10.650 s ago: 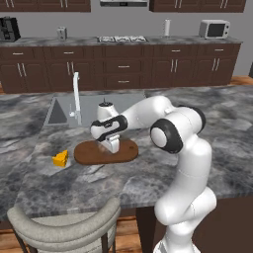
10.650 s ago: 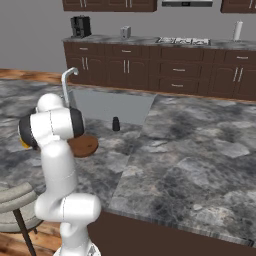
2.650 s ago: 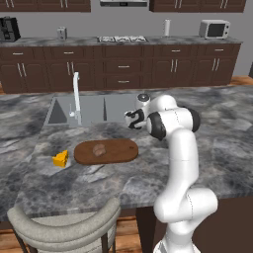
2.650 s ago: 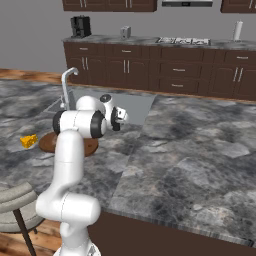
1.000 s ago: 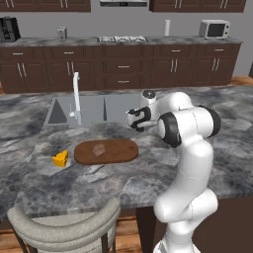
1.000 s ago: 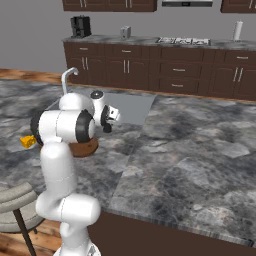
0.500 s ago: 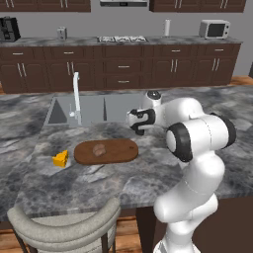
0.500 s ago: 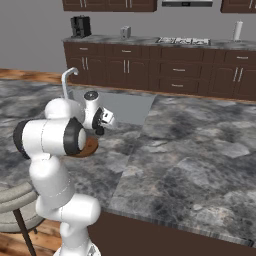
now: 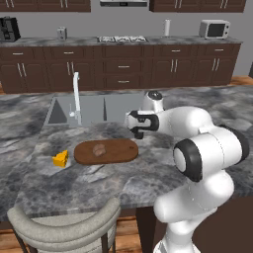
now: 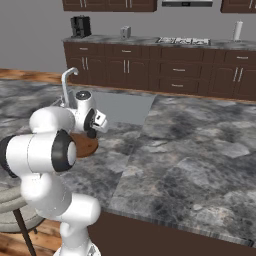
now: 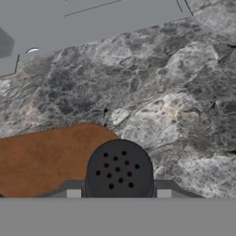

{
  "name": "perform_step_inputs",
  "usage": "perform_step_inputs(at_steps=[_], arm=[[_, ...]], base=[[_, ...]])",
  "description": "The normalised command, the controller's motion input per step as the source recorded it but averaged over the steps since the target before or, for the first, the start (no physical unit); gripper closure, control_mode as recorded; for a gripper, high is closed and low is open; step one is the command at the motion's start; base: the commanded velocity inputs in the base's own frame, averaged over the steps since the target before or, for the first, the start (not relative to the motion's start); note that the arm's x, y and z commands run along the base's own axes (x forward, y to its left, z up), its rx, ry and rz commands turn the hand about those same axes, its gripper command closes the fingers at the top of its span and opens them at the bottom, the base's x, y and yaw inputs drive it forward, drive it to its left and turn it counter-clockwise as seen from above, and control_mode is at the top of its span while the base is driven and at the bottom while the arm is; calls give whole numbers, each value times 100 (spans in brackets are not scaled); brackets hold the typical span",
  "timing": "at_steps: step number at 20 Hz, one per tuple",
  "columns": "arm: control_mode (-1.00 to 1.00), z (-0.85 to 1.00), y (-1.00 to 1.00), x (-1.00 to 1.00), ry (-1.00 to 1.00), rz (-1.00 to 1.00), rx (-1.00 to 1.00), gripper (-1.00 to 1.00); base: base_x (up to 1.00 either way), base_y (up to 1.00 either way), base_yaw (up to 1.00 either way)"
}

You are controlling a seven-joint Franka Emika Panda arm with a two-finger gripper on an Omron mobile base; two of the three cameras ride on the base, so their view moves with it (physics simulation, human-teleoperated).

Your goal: Retrieve the reheated potato from the microwave, then place the potato, cheese, and condiment on the cutting board.

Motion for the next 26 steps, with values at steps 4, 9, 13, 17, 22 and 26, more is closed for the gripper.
perform_step_inputs(at_steps=[4, 9, 13, 17, 22, 26], arm=[[-100, 0, 31, -44, 0, -4, 0, 100], [-100, 0, 32, -37, 0, -3, 0, 100], [-100, -19, 41, 0, 0, -3, 0, 100], [-100, -16, 39, 0, 0, -2, 0, 100], [-100, -26, 26, 1, 0, -2, 0, 100], [-100, -22, 14, 1, 0, -3, -1, 100]], base=[[0, 0, 0], [0, 0, 0], [0, 0, 0], [0, 0, 0], [0, 0, 0], [0, 0, 0]])
